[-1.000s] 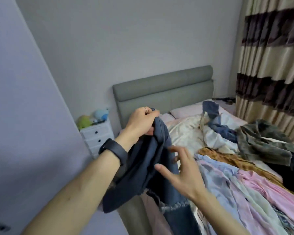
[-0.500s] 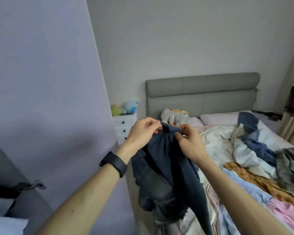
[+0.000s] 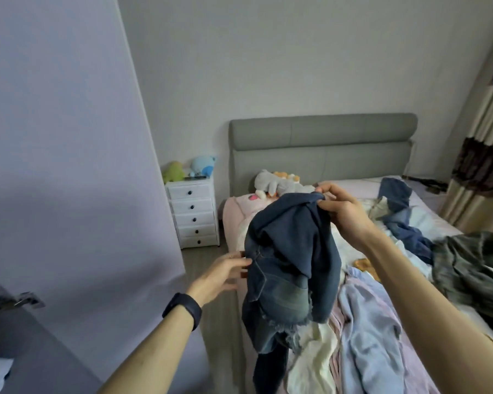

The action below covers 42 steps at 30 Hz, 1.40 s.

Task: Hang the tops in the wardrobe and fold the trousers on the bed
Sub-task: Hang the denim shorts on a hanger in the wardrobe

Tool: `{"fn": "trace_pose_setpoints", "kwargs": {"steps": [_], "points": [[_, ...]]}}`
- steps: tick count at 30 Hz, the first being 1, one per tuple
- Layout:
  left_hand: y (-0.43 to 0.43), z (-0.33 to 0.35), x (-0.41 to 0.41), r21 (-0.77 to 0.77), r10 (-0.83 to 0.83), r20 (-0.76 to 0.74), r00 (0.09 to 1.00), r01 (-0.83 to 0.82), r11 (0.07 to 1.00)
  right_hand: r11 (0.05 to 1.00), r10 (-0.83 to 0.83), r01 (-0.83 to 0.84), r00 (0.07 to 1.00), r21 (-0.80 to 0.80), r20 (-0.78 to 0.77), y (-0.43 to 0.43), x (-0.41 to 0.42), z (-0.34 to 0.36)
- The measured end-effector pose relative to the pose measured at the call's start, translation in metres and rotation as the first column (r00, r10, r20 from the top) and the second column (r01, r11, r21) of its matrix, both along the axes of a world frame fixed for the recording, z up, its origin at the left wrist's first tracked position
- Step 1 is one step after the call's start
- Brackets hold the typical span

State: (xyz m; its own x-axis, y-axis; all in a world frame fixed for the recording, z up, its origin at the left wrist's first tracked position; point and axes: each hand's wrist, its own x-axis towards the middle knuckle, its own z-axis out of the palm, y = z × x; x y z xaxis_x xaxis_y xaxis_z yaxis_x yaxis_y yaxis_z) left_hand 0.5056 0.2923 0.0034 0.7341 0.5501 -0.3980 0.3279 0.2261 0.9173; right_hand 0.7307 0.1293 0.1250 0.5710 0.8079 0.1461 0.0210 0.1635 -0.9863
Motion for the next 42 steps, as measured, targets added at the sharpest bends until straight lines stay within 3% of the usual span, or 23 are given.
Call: {"fn": "trace_pose_setpoints", "kwargs": {"steps": [3, 6, 9, 11, 13, 16, 17, 19, 21, 25, 28, 31, 34, 38, 42], "points": [[-0.005, 0.007, 0.020, -0.052, 0.000, 0.067, 0.998, 0.004, 0.999, 0.996, -0.073, 0.072, 0.997, -0.049, -0.020, -0.017, 0.023, -0.012], [-0.017, 0.007, 0.041, 0.168, -0.059, -0.076, 0.995, 0.072, 0.983, 0.988, -0.133, 0.132, 0.991, -0.083, -0.007, -0.038, 0.036, -0.029], [-0.031, 0.005, 0.061, 0.177, -0.029, -0.050, 0.998, 0.037, 0.984, 0.965, -0.160, 0.193, 0.969, -0.176, 0.188, -0.056, 0.040, -0.035], [-0.039, 0.011, 0.076, 0.136, 0.019, 0.022, 1.000, -0.022, 0.991, 0.899, -0.206, 0.341, 0.883, -0.275, 0.422, -0.066, 0.047, -0.043], [-0.047, 0.023, 0.093, 0.193, 0.002, 0.061, 0.998, -0.014, 0.981, 0.798, -0.216, 0.485, 0.784, -0.358, 0.582, -0.079, 0.051, -0.057], [-0.063, 0.039, 0.120, 0.364, -0.046, 0.034, 0.998, 0.031, 0.931, 0.722, -0.369, 0.595, 0.762, -0.352, 0.532, -0.099, 0.038, -0.080], [-0.071, 0.042, 0.129, 0.376, -0.058, 0.027, 0.998, 0.044, 0.926, 0.751, -0.368, 0.564, 0.789, -0.342, 0.492, -0.103, 0.032, -0.087], [-0.087, 0.046, 0.143, 0.327, -0.080, 0.011, 0.997, 0.072, 0.942, 0.849, -0.200, 0.361, 0.896, -0.387, 0.397, -0.103, 0.013, -0.094], [-0.103, 0.049, 0.153, 0.270, -0.133, 0.000, 0.991, 0.128, 0.954, 0.875, -0.044, 0.242, 0.902, -0.420, 0.430, -0.098, -0.002, -0.099], [-0.116, 0.057, 0.157, 0.273, -0.271, 0.058, 0.961, 0.246, 0.930, 0.819, -0.127, 0.442, 0.762, -0.366, 0.635, -0.092, 0.001, -0.097], [-0.108, 0.053, 0.139, 0.226, -0.244, 0.158, 0.957, 0.206, 0.952, 0.813, -0.127, 0.455, 0.746, -0.362, 0.654, -0.101, 0.013, -0.088], [-0.095, 0.018, 0.113, 0.300, -0.057, 0.072, 0.996, 0.033, 0.954, 0.863, -0.147, 0.370, 0.835, -0.344, 0.529, -0.115, 0.024, -0.080], [-0.095, -0.029, 0.093, 0.312, -0.133, -0.110, 0.985, 0.161, 0.936, 0.934, -0.140, 0.228, 0.942, -0.277, 0.305, -0.129, 0.030, -0.075], [-0.115, -0.066, 0.097, 0.452, -0.335, -0.314, 0.888, 0.451, 0.770, 0.980, -0.101, 0.107, 0.994, -0.167, 0.040, -0.142, 0.039, -0.077], [-0.142, -0.080, 0.118, 0.677, -0.270, -0.369, 0.890, 0.456, 0.578, 0.991, -0.060, 0.054, 0.997, -0.121, -0.045, -0.161, 0.051, -0.087]]}}
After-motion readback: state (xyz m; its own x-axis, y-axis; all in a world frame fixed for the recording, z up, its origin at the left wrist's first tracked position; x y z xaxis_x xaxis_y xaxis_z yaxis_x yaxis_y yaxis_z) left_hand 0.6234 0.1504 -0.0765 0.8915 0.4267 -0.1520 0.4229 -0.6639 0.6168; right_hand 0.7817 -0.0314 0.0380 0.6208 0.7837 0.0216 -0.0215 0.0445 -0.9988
